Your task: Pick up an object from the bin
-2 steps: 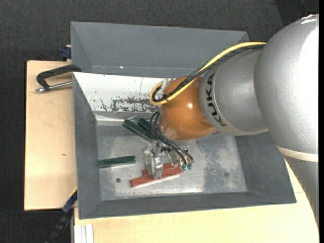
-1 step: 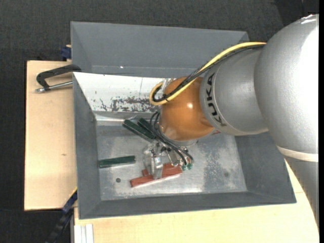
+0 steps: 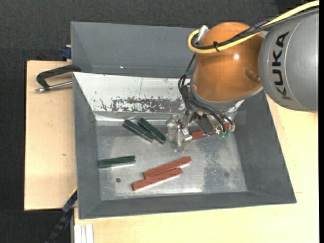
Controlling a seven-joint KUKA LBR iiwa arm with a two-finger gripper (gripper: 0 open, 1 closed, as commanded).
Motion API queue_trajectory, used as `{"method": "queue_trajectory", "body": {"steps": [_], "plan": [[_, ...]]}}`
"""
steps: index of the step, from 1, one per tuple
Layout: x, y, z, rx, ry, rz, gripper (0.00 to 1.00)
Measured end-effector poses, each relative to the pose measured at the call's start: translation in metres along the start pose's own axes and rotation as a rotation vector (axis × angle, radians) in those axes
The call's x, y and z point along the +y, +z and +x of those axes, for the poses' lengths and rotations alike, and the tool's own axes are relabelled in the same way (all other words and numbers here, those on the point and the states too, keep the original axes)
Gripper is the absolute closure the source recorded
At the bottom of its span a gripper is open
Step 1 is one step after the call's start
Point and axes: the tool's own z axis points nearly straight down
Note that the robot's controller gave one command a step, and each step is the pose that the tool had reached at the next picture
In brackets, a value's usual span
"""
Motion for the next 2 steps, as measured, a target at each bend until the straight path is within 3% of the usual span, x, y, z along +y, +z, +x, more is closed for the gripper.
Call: {"method": "queue_trajectory", "body": {"steps": [1, 2], "plan": [[0.0003, 0.0014, 0.0008, 0.003, 0.000, -0.001, 0.00], [0.0003, 0.0014, 0.0008, 0.003, 0.000, -0.001, 0.00]]}}
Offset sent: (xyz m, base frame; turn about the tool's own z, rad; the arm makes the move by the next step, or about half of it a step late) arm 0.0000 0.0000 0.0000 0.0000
